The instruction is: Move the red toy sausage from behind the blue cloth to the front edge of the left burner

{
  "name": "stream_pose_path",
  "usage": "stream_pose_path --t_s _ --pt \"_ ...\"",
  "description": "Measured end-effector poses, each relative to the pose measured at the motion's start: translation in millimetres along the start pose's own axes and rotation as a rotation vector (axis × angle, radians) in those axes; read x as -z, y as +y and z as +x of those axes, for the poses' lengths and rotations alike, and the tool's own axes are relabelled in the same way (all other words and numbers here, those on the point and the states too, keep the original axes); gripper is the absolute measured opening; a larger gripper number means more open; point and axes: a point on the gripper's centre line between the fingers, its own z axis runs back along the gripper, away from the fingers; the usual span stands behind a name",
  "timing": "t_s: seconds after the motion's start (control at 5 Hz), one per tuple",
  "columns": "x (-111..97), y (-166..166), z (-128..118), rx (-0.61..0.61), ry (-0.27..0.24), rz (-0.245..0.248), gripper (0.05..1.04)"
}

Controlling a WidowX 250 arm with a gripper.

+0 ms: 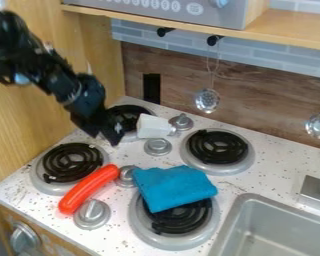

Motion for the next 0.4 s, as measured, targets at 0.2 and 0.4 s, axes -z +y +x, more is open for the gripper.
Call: stream_pose_path --t_s 0.2,0.4 --pt "-44 -12 -3 0.01 0.086 0.006 1.005" --pt "-84 -47 -2 0.065 0.144 0.056 1.005"
